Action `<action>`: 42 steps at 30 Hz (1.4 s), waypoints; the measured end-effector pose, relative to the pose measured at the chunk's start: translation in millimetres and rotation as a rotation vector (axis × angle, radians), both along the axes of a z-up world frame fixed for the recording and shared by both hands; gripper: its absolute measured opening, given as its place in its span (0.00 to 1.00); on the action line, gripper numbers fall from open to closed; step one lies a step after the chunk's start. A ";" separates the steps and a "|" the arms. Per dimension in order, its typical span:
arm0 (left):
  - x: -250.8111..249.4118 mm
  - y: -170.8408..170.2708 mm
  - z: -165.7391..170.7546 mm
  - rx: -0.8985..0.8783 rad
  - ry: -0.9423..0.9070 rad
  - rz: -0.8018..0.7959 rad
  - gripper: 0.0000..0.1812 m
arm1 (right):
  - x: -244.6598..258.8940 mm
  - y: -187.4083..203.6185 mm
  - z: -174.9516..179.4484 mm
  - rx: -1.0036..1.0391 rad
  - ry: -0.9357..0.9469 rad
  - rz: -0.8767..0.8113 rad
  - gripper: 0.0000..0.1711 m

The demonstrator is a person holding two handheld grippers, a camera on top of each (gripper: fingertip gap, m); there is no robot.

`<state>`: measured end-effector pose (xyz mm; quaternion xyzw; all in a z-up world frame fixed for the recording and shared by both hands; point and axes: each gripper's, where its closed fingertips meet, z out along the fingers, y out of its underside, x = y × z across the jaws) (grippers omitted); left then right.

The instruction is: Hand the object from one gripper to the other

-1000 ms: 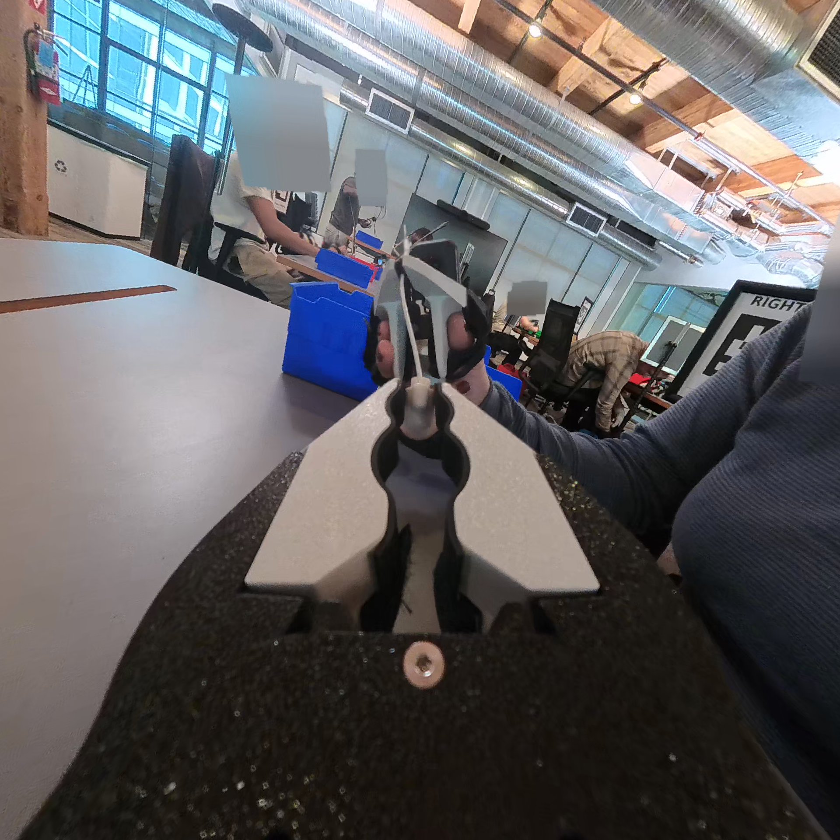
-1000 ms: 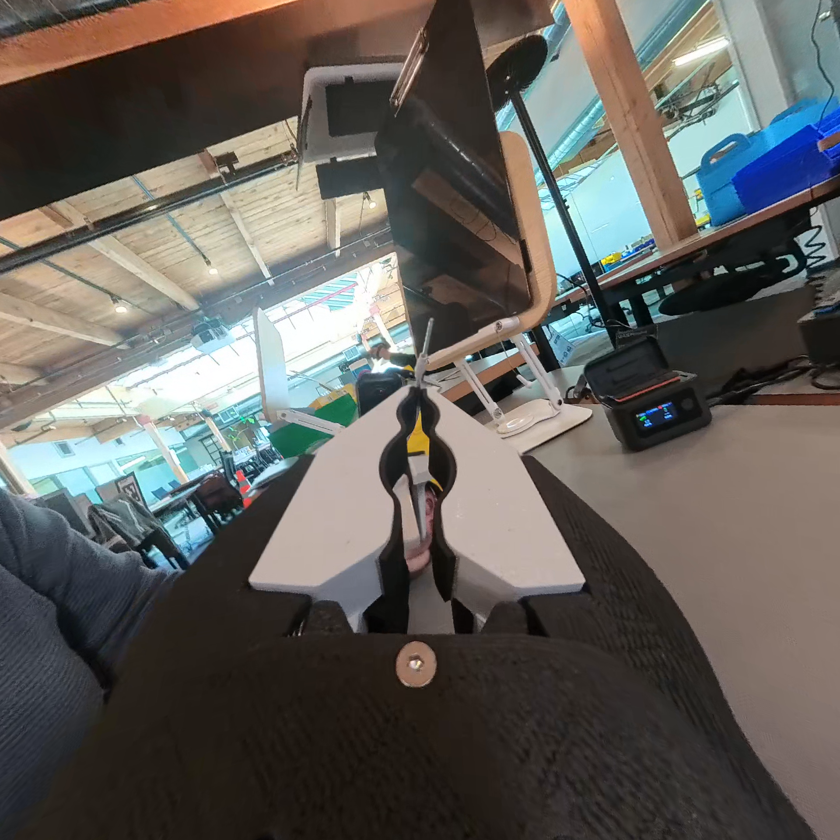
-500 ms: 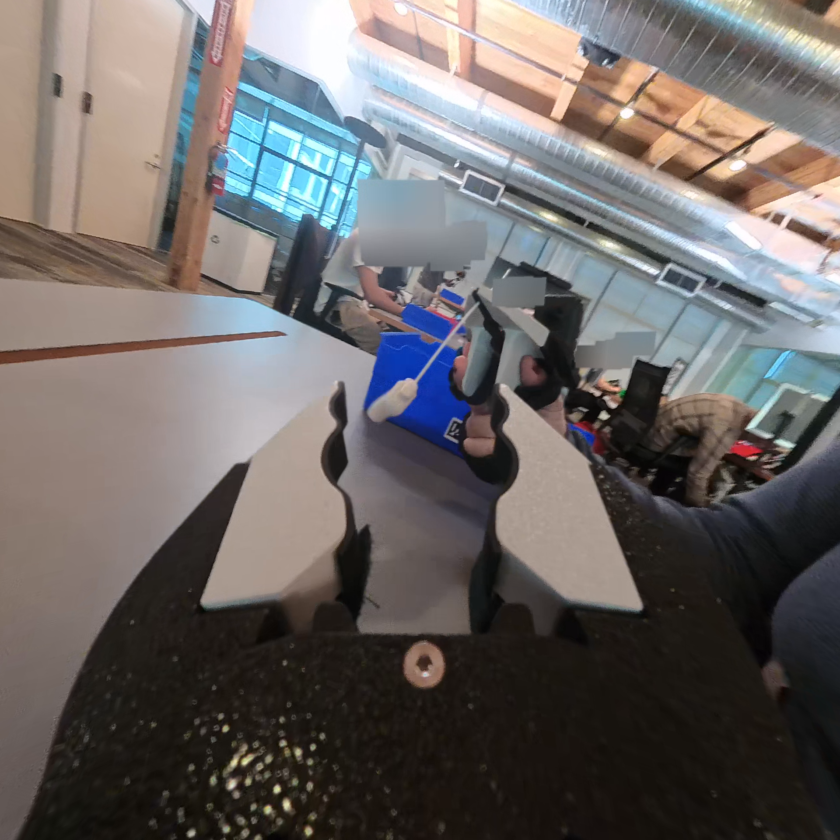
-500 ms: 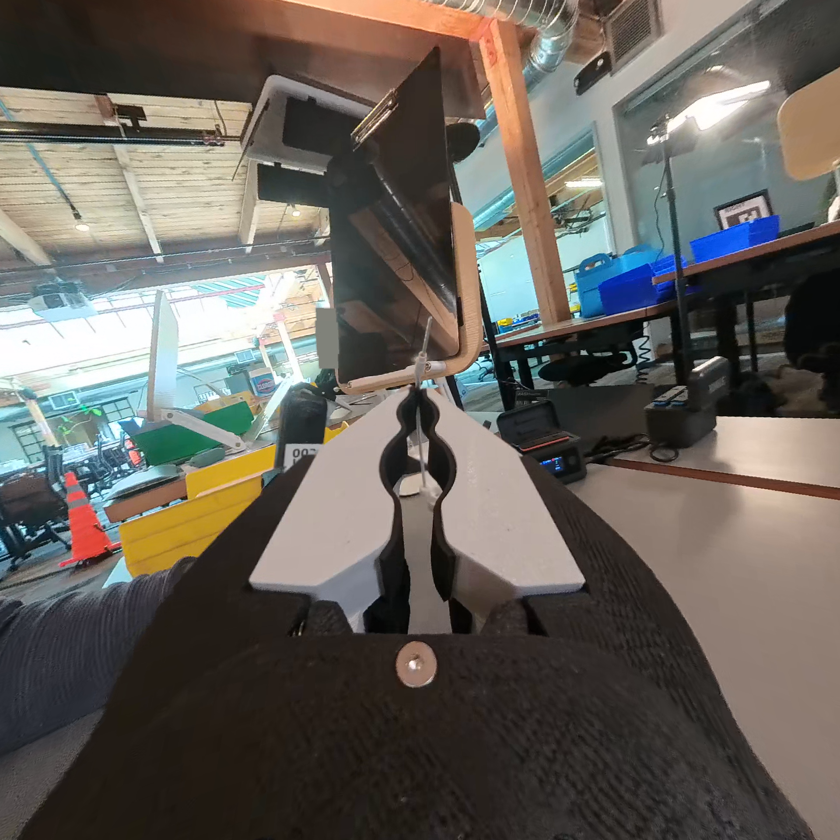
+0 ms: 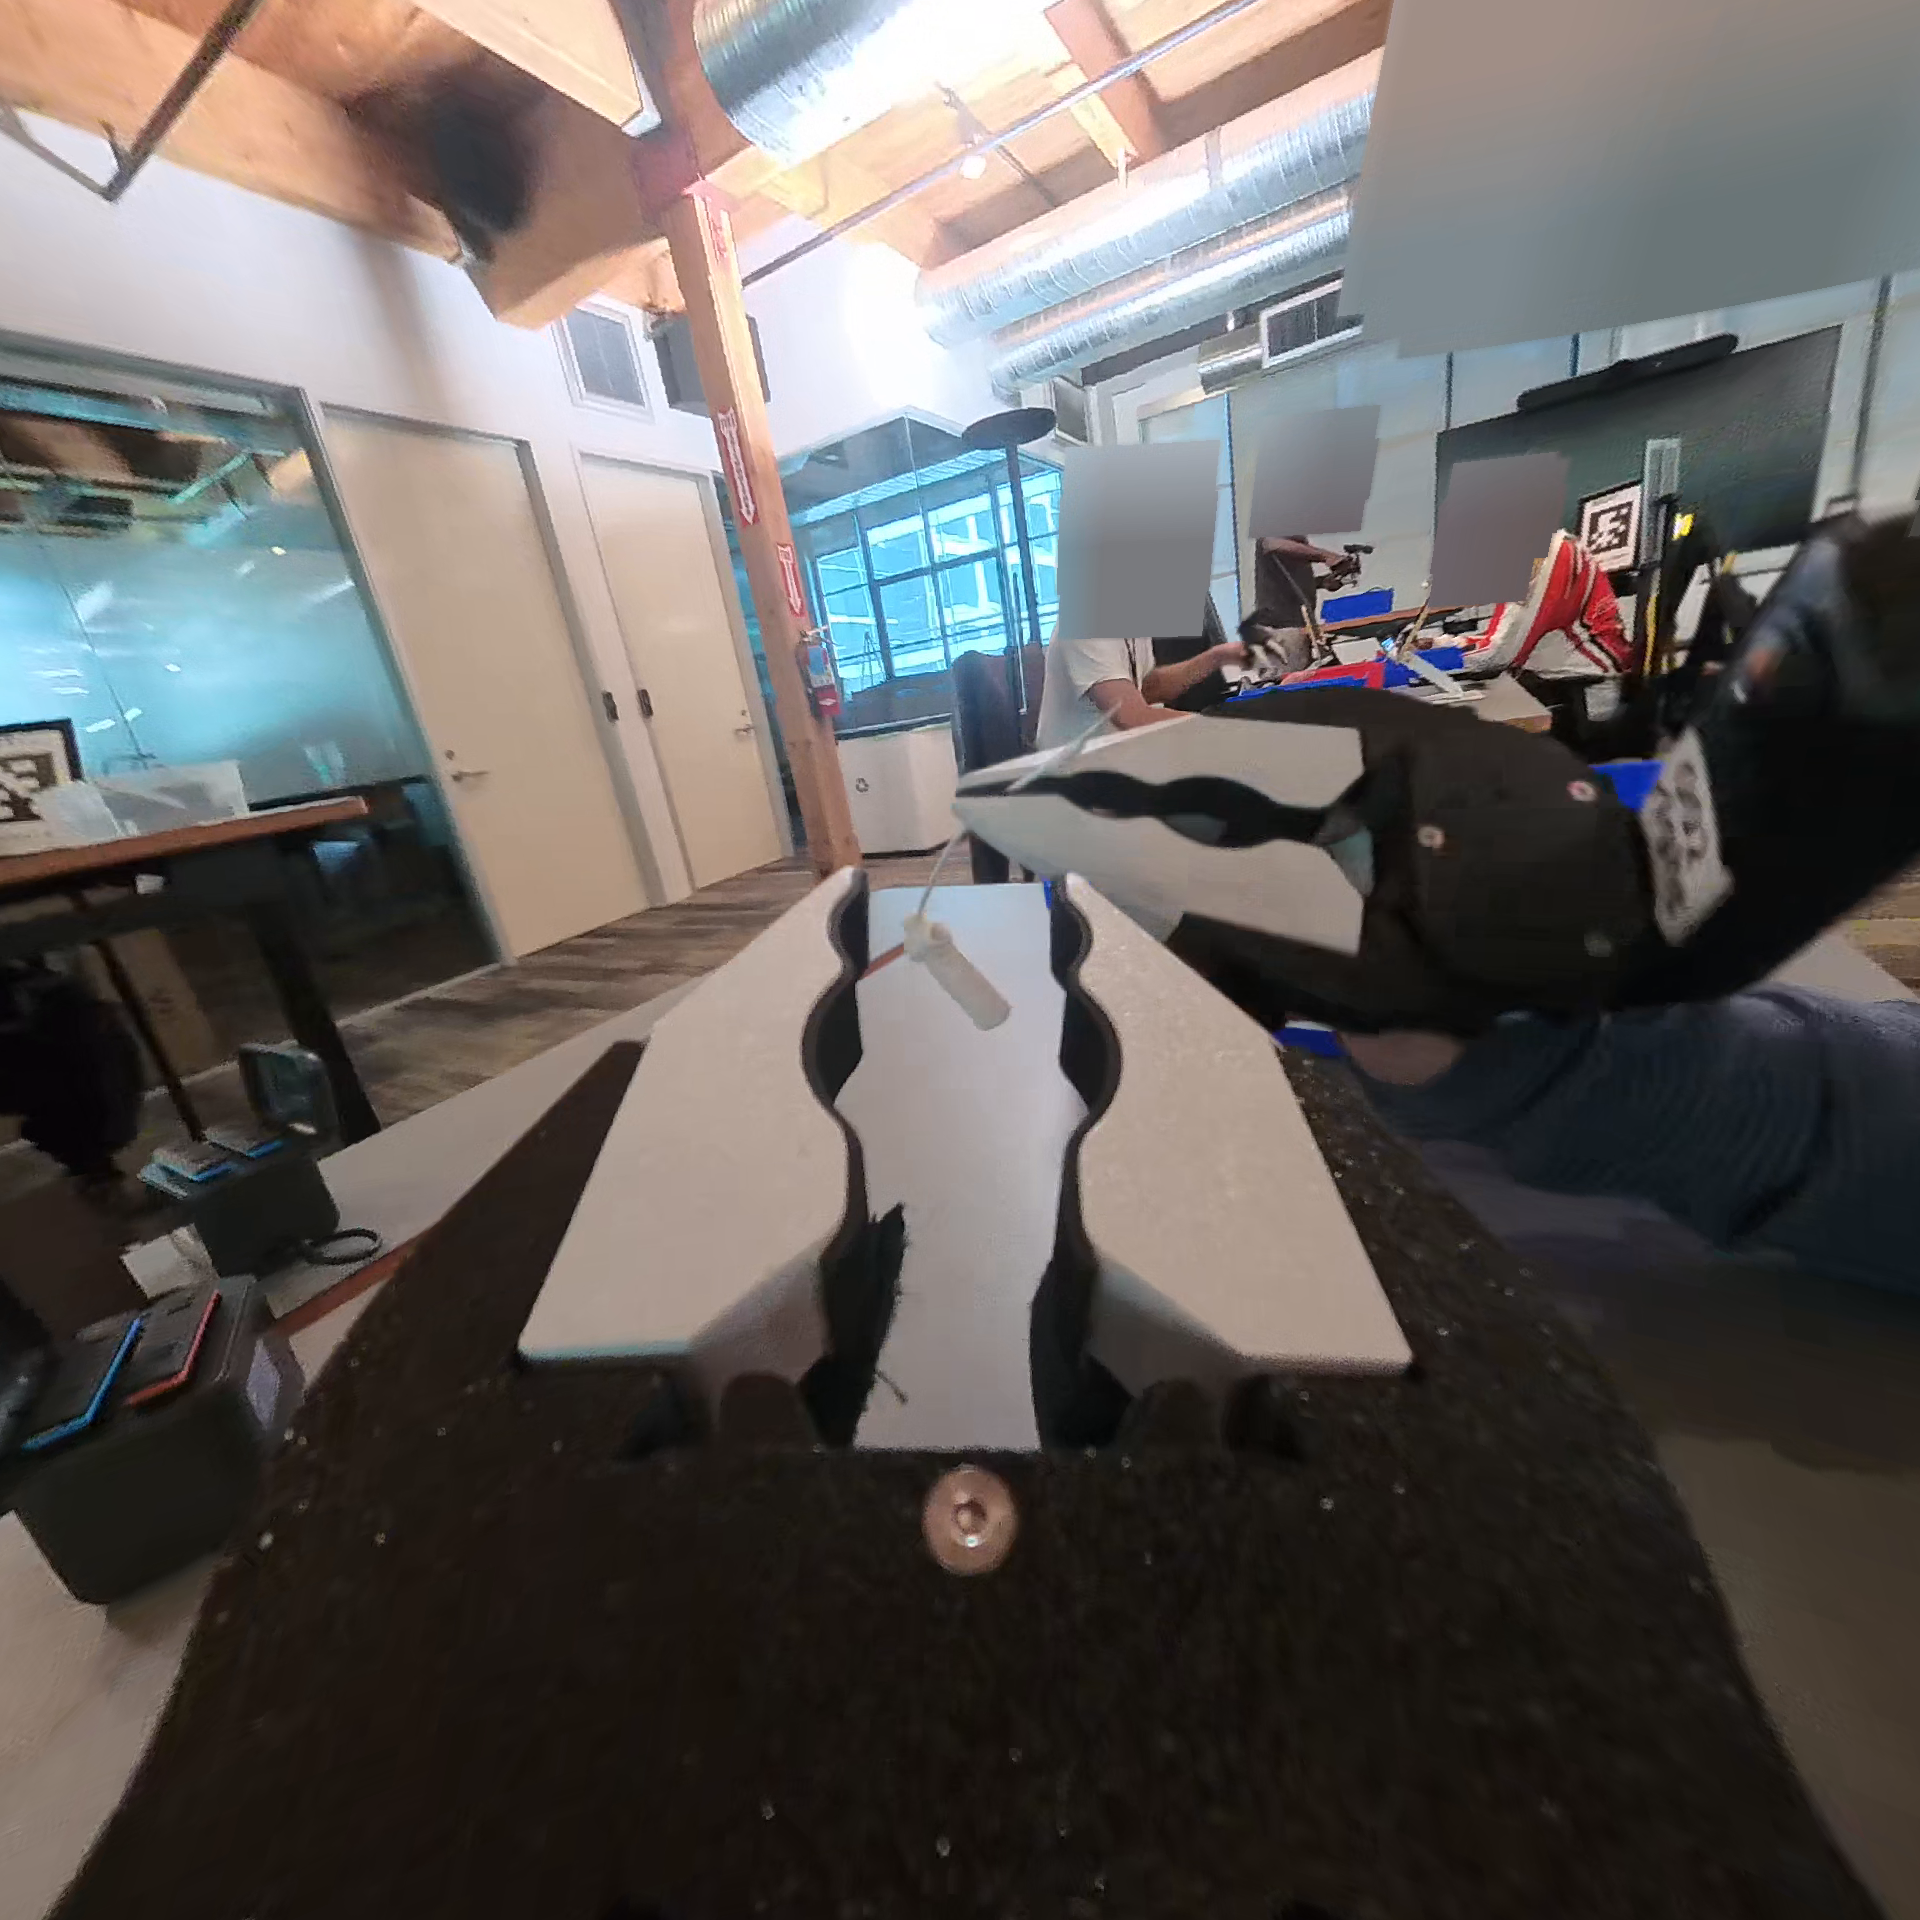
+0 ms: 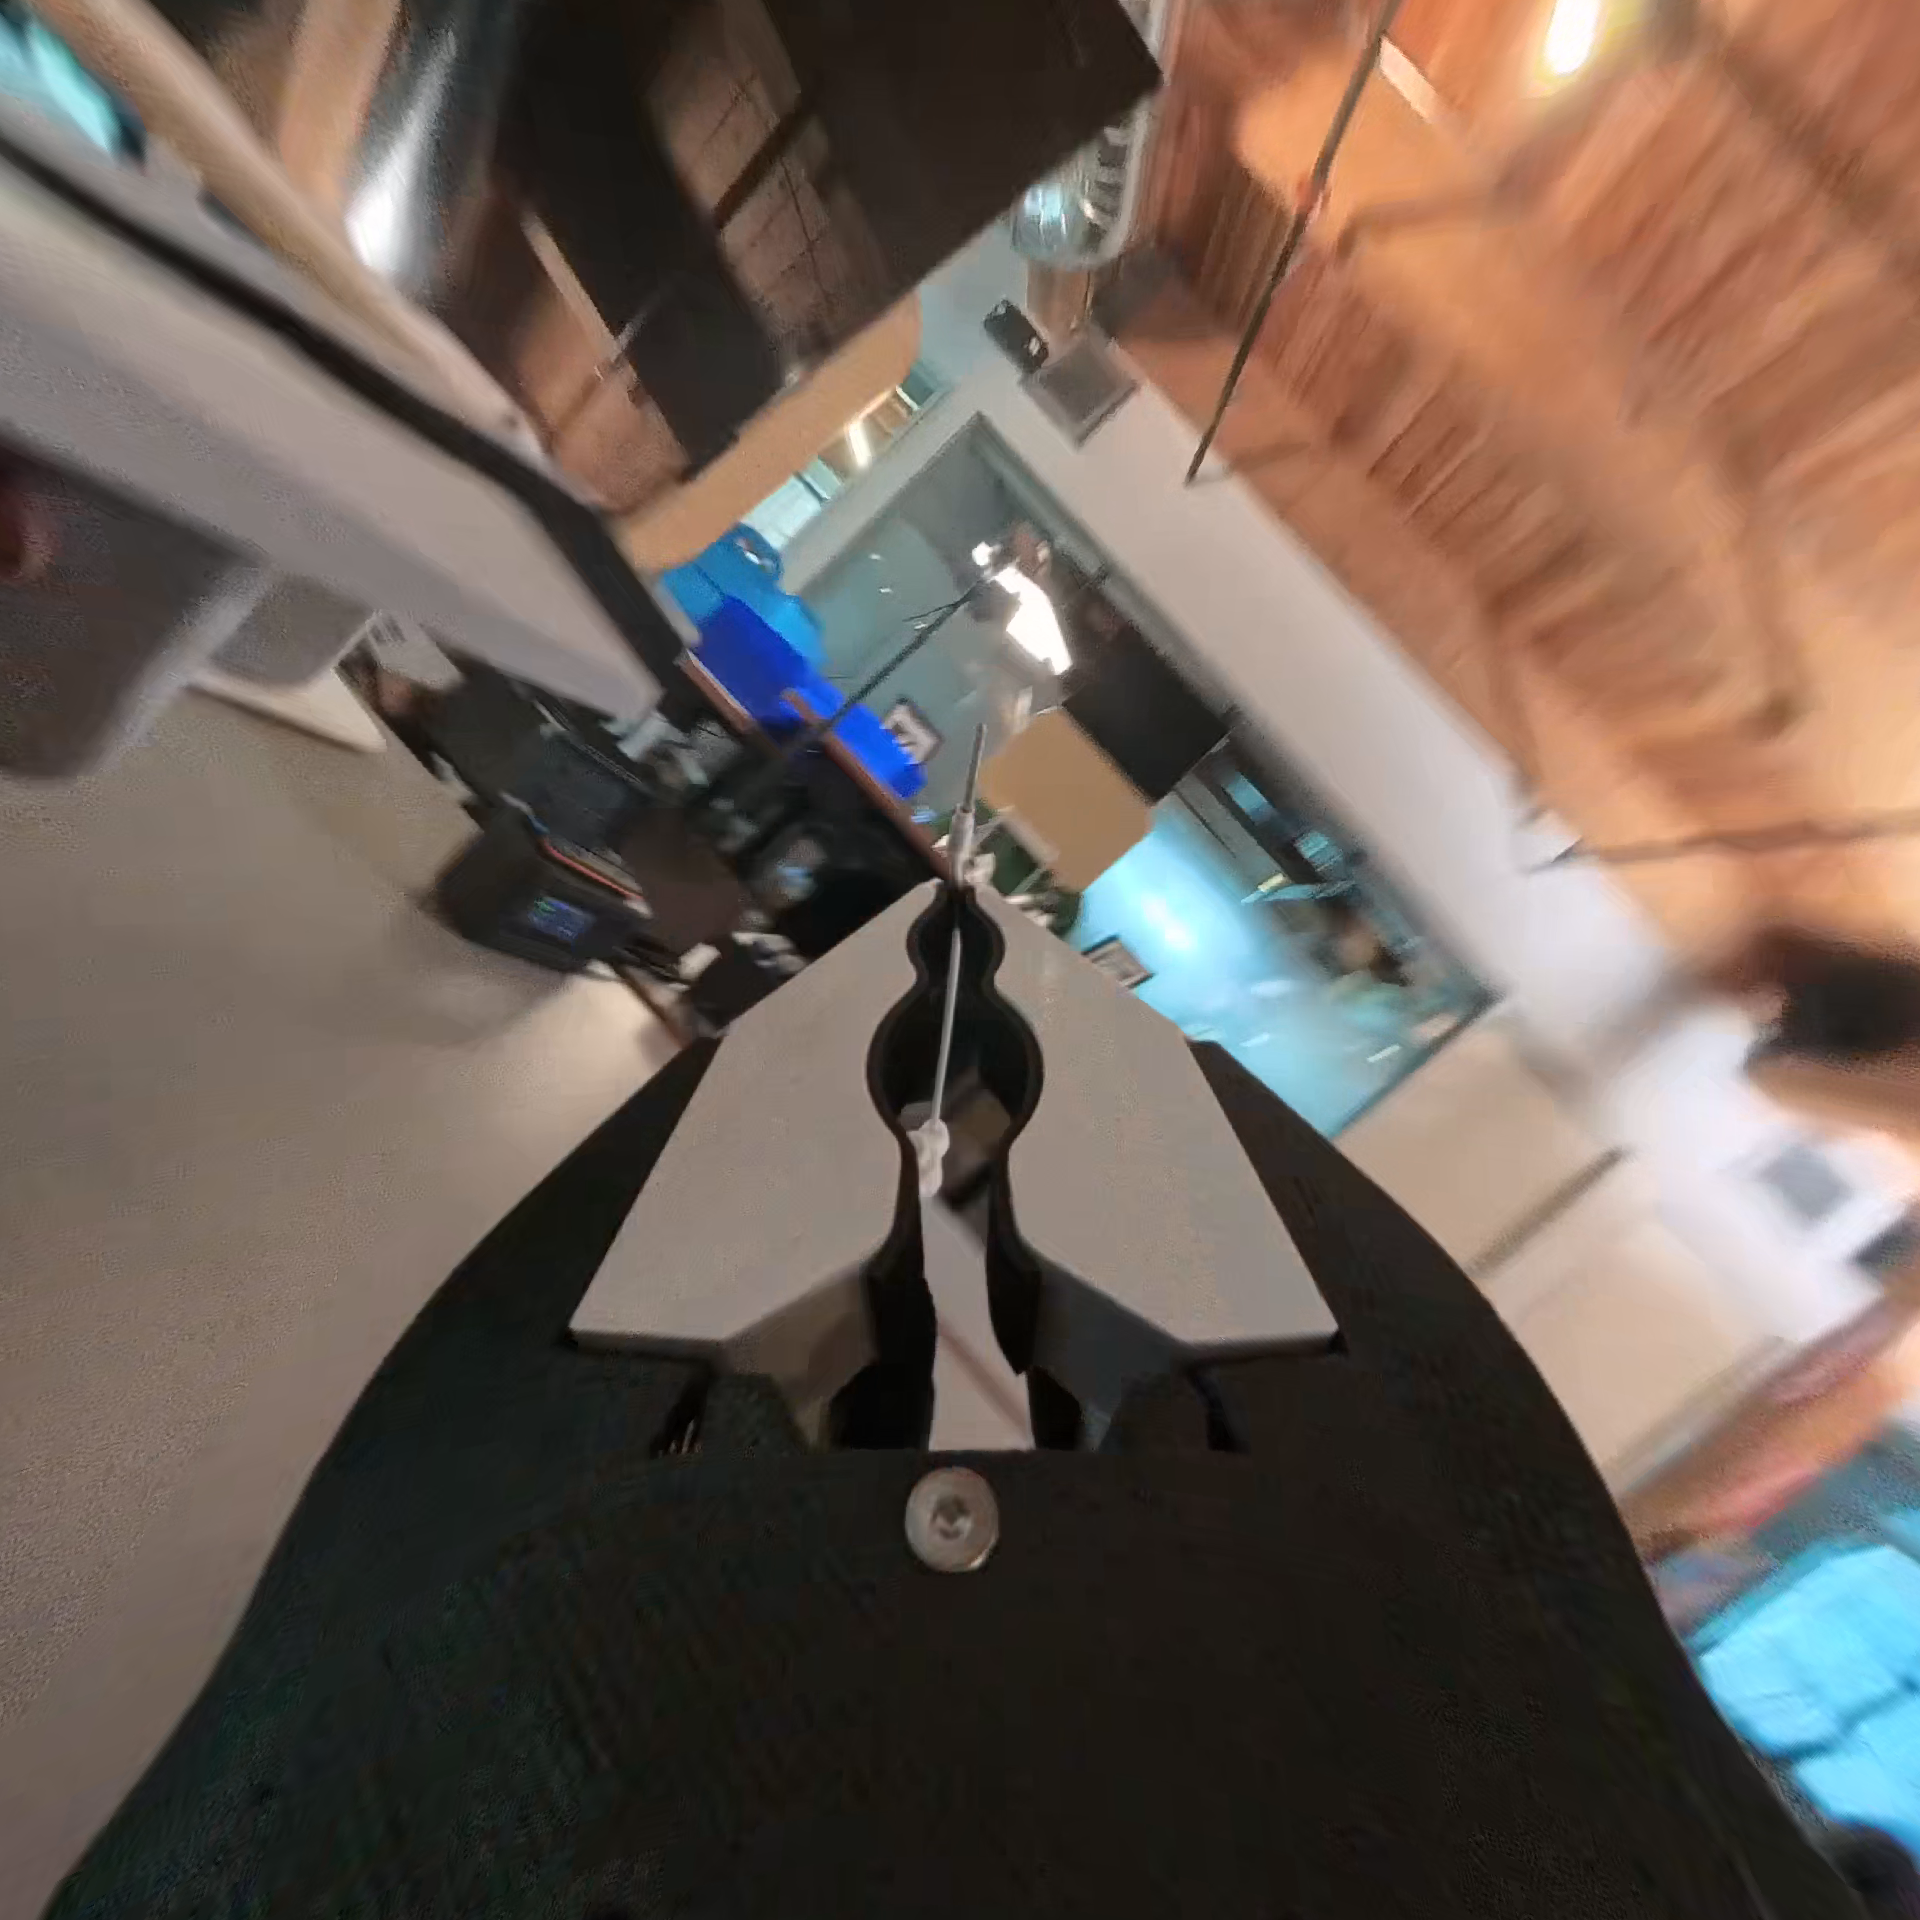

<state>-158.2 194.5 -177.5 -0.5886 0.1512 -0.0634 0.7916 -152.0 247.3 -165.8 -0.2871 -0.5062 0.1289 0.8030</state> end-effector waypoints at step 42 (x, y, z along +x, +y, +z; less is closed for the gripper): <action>-31.1 -21.7 32.7 0.171 -0.108 0.078 0.00 | -37.4 -18.3 -48.3 -0.666 -0.163 0.289 0.28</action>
